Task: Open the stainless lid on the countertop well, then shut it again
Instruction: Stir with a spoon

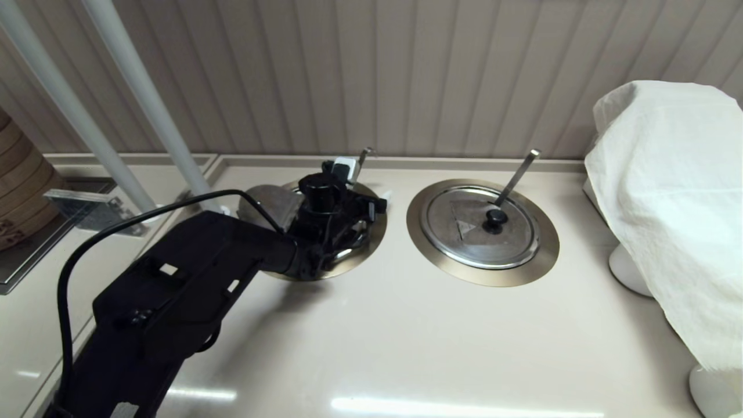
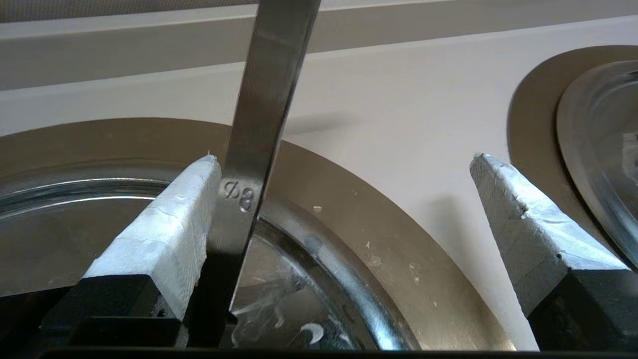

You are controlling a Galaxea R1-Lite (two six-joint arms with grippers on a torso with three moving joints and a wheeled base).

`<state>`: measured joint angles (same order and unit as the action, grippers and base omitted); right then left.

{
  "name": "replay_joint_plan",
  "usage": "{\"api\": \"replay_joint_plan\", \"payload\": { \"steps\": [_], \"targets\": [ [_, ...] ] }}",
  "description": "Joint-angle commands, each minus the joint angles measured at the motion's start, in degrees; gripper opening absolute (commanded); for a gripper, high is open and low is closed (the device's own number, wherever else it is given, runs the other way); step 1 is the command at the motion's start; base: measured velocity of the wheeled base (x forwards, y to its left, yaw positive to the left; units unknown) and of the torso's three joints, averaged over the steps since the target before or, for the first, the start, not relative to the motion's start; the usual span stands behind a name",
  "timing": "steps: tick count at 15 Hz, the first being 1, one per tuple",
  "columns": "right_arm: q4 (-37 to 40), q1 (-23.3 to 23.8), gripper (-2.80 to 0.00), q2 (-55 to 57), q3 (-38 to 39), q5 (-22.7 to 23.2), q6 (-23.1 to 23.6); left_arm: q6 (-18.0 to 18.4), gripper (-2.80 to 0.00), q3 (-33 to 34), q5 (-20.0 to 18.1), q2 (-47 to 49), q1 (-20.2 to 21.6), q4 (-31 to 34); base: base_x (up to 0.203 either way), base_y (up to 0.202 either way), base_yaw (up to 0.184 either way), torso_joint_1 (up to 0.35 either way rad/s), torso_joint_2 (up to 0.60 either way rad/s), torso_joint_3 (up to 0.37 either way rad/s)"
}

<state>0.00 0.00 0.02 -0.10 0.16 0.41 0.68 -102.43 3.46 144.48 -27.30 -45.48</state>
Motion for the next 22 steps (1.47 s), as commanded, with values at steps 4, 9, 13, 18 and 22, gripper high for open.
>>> {"api": "replay_joint_plan", "payload": {
  "steps": [4,9,13,18,22],
  "targets": [
    [0.00,0.00,0.00,-0.02,0.01,0.02,0.02,0.20,0.00,-5.29,2.36,4.40,0.61,-0.30,0.000,0.000,0.000,0.000,0.00,0.000],
    [0.00,0.00,0.00,-0.02,0.01,0.02,0.02,0.20,-2.80,-6.21,2.52,4.58,2.17,-0.05,0.000,0.000,0.000,0.000,0.00,0.000],
    [0.00,0.00,0.00,-0.02,0.01,0.02,0.02,0.11,-2.80,-6.29,2.52,4.14,2.17,-0.22,0.000,0.000,0.000,0.000,0.00,0.000],
    [0.00,0.00,0.00,-0.02,0.01,0.02,0.02,0.11,-2.80,-6.21,2.60,3.70,3.22,-0.22,0.000,0.000,0.000,0.000,0.00,0.000],
    [0.00,0.00,0.00,-0.02,0.01,0.02,0.02,0.06,-2.80,-4.03,2.52,1.65,4.89,-0.75,0.000,0.000,0.000,0.000,0.00,0.000]
  ]
}}
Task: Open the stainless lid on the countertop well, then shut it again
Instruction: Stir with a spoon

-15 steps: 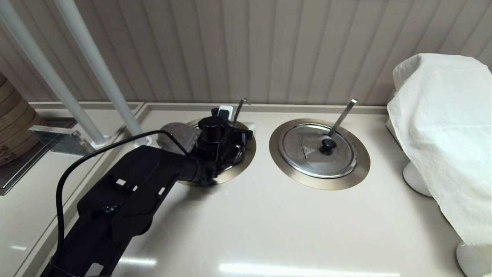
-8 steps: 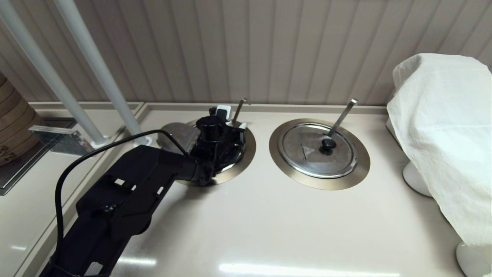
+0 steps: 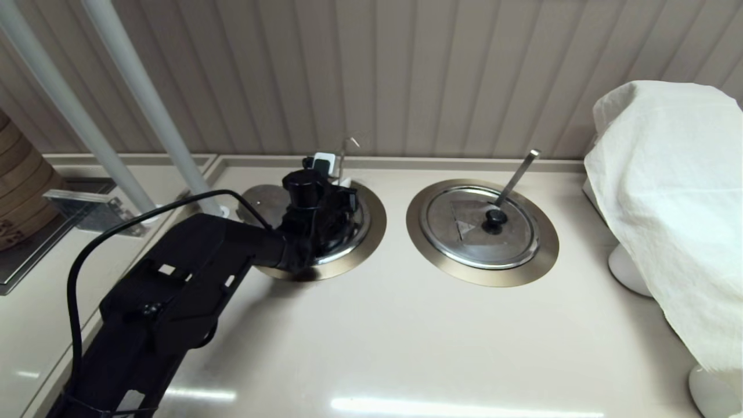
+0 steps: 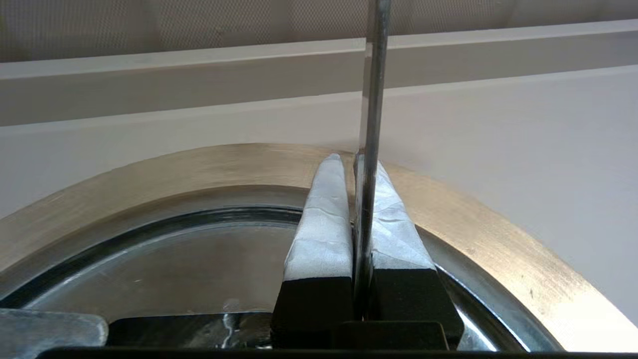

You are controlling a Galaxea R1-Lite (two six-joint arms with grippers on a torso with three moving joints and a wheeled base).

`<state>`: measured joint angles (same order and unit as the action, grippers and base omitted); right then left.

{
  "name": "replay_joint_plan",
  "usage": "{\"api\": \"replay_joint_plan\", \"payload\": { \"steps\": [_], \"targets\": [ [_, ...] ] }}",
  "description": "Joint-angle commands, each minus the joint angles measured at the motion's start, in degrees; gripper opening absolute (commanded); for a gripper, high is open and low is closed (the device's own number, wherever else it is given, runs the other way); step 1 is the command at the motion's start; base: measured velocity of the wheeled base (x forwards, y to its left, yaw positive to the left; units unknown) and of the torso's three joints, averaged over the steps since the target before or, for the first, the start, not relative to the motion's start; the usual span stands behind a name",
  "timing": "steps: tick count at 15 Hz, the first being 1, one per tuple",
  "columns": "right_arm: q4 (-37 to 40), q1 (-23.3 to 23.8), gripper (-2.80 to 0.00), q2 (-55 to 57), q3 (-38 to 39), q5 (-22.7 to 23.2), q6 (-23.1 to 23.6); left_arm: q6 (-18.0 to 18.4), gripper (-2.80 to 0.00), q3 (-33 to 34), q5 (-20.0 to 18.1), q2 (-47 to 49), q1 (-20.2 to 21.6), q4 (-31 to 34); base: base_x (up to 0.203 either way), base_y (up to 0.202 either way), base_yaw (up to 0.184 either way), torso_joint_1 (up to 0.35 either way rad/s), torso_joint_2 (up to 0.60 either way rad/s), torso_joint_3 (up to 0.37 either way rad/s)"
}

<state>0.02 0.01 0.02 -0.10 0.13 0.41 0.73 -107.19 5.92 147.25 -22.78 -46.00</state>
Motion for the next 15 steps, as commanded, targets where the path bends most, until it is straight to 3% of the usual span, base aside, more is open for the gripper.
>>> {"api": "replay_joint_plan", "payload": {
  "steps": [1,5,11,15],
  "targets": [
    [-0.02,-0.01,0.00,-0.02,0.01,0.04,0.03,-0.03,-2.80,1.64,0.05,-1.97,0.71,-0.32,0.000,0.000,0.000,0.000,0.00,0.000],
    [-0.02,-0.01,0.00,-0.02,0.01,0.04,0.03,-0.04,-2.80,14.94,-0.24,-12.44,0.81,-2.49,0.000,0.000,0.000,0.000,0.00,0.000],
    [-0.02,-0.01,0.00,-0.02,0.01,0.04,0.03,-1.14,-2.80,28.81,1.25,-24.00,0.77,-4.00,0.000,0.000,0.000,0.000,0.00,0.000],
    [-0.02,-0.01,0.00,-0.02,0.01,0.04,0.03,-0.19,-2.80,27.73,3.45,-23.69,0.70,-3.65,0.000,0.000,0.000,0.000,0.00,0.000]
  ]
}}
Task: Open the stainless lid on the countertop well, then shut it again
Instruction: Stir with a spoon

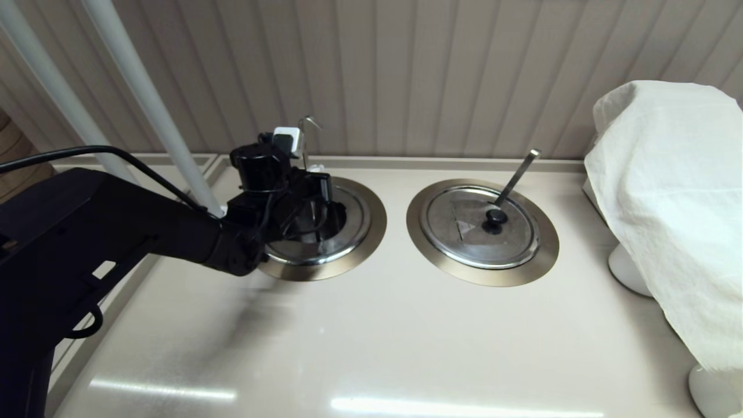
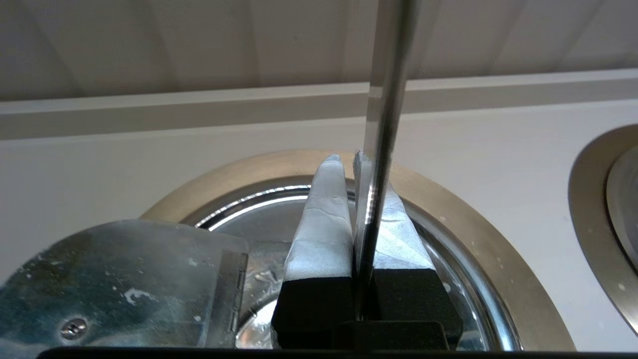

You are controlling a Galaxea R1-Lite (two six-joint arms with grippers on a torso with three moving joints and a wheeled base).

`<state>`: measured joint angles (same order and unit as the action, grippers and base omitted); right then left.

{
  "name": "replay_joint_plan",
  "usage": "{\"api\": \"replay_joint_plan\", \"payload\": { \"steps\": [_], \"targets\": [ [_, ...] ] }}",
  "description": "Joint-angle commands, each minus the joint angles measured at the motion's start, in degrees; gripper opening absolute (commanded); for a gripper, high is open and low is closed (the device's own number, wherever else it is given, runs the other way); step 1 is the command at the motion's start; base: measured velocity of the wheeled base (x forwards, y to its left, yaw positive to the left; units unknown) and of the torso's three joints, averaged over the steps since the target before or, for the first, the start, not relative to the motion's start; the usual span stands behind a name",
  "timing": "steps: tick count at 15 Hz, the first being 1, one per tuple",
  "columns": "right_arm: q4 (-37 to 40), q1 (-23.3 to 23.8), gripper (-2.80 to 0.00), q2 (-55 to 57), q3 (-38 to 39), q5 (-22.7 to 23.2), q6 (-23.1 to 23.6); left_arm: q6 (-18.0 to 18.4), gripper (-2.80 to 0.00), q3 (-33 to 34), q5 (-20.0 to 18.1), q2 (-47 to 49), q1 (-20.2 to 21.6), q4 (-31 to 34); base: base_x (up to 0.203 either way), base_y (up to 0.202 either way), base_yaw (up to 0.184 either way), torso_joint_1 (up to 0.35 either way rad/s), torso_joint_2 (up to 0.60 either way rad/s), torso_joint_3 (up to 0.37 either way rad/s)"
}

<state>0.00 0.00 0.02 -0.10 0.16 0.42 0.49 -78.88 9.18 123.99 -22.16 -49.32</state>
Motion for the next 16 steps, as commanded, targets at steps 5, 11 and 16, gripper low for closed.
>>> {"api": "replay_joint_plan", "payload": {
  "steps": [5,11,16],
  "targets": [
    [0.00,0.00,0.00,-0.02,0.01,0.02,0.02,0.22,-2.80,-2.60,0.57,3.10,0.63,-0.34,0.000,0.000,0.000,0.000,0.00,0.000],
    [0.00,0.00,0.00,-0.02,0.01,0.02,0.02,-0.13,-2.80,-1.58,0.57,1.96,-0.65,1.60,0.000,0.000,0.000,0.000,0.00,0.000],
    [0.00,0.00,0.00,-0.02,0.01,0.02,0.02,0.00,-2.80,-2.51,1.17,3.65,-2.53,1.60,0.000,0.000,0.000,0.000,0.00,0.000]
  ]
}}
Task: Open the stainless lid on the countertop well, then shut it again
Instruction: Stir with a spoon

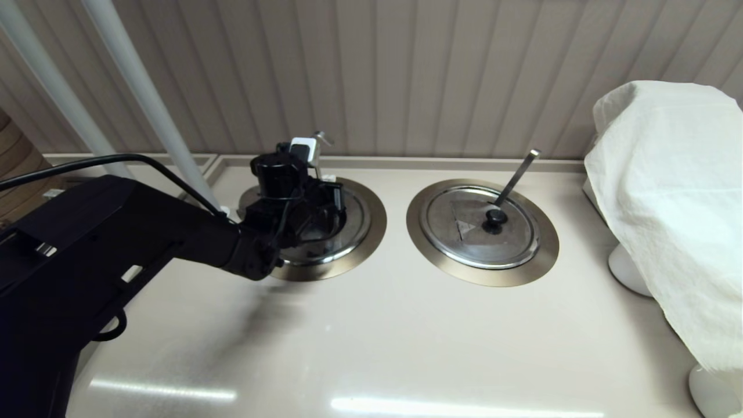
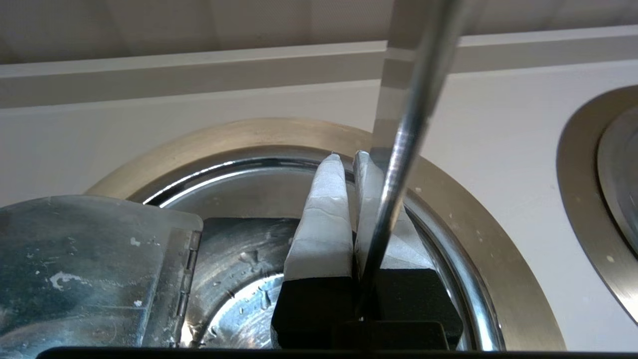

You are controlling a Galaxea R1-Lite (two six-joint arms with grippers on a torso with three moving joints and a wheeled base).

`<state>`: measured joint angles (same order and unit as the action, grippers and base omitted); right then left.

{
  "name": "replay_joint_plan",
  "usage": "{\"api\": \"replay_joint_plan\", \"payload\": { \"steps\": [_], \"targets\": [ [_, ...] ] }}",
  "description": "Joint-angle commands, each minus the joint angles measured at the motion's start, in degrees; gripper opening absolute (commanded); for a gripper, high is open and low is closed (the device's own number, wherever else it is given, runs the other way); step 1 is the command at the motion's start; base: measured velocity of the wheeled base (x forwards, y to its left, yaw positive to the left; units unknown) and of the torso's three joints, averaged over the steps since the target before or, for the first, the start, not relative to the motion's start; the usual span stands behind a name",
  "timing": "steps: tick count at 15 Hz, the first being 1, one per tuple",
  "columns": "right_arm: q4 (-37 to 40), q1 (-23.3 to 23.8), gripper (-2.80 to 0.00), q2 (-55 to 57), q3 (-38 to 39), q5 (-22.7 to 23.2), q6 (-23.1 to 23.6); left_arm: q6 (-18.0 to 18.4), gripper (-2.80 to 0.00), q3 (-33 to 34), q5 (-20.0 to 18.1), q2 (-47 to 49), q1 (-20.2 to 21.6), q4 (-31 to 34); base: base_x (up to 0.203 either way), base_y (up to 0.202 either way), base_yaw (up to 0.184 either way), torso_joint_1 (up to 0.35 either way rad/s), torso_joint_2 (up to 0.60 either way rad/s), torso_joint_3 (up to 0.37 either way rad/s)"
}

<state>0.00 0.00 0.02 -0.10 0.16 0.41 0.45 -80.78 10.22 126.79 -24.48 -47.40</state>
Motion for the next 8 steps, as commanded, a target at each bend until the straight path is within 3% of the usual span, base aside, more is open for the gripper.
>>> {"api": "replay_joint_plan", "payload": {
  "steps": [1,4,8],
  "targets": [
    [0.00,0.00,0.00,-0.02,0.01,0.02,0.02,0.14,-2.80,-2.60,2.02,1.78,-0.22,-0.23,0.000,0.000,0.000,0.000,0.00,0.000],
    [0.00,0.00,0.00,-0.02,0.01,0.02,0.02,0.49,-2.80,-9.43,8.73,5.79,0.09,-0.23,0.000,0.000,0.000,0.000,0.00,0.000],
    [0.00,0.00,0.00,-0.02,0.01,0.02,0.02,0.48,-2.80,-10.98,8.95,4.89,2.08,-0.07,0.000,0.000,0.000,0.000,0.00,0.000]
  ]
}}
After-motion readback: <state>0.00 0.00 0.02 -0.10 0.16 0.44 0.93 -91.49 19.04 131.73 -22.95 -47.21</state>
